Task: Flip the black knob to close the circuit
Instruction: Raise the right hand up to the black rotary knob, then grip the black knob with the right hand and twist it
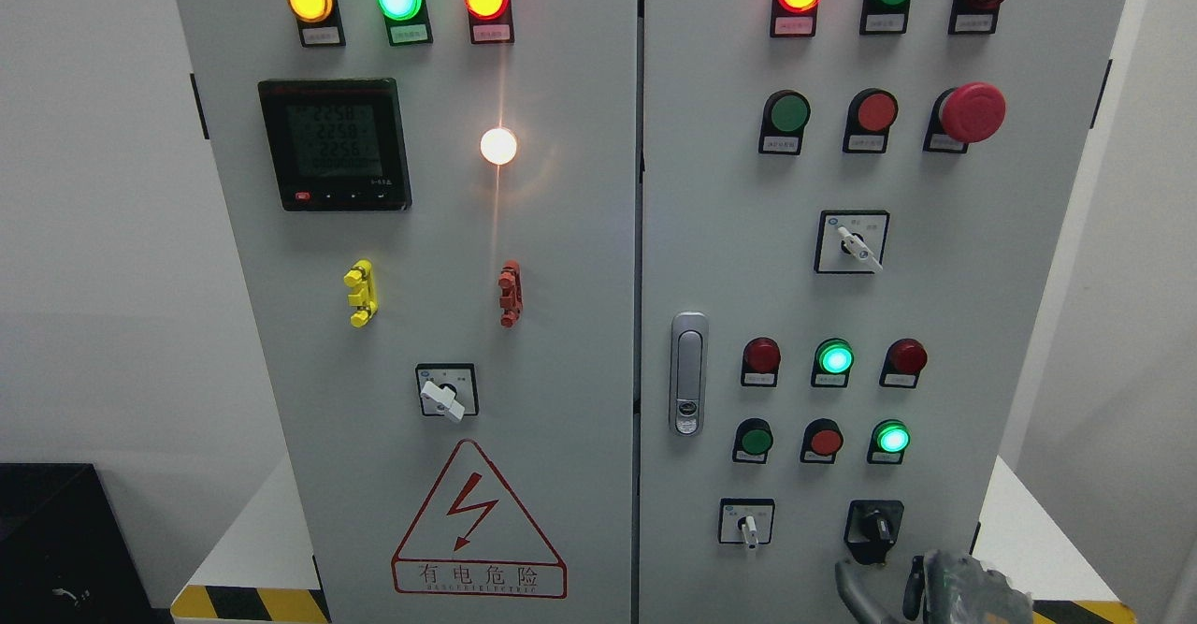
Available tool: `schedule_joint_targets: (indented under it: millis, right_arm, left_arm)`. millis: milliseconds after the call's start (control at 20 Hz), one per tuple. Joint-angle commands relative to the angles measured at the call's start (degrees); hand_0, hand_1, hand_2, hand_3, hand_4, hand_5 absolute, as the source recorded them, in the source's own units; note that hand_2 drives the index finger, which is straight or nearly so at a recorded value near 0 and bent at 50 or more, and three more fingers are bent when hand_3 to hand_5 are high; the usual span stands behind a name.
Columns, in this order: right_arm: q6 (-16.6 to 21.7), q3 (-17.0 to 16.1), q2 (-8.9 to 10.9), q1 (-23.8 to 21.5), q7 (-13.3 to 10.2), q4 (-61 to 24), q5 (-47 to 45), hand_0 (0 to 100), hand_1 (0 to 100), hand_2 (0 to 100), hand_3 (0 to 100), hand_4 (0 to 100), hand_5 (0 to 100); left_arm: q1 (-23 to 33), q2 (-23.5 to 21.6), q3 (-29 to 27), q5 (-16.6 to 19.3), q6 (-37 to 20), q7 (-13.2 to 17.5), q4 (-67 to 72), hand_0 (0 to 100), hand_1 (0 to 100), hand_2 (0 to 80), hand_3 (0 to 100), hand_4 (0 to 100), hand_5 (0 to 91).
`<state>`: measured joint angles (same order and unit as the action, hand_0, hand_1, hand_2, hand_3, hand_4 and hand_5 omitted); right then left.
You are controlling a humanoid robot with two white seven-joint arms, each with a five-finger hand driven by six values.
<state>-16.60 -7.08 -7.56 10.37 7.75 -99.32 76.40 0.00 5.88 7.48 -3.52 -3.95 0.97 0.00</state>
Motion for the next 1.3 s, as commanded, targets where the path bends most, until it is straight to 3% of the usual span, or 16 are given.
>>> schedule_joint_targets:
  millis: [0, 1250]
  right_arm:
    - [-0.10, -1.35, -0.08, 1.14, 0.95, 1.59, 0.33, 0, 5, 84, 98, 87, 92]
    - [0.33, -2.67, -0.08, 3.17, 1.22, 3.70, 0.41, 0, 6, 84, 98, 86, 92]
  left_arm:
    - [1.23, 0.01, -0.01, 0.00, 0.00, 0.00, -1.32, 12, 56, 0.0, 0, 0, 0.0]
    - [1.23, 0.01, -0.01, 0.00, 0.00, 0.00, -1.32, 12, 56, 0.0, 0, 0, 0.0]
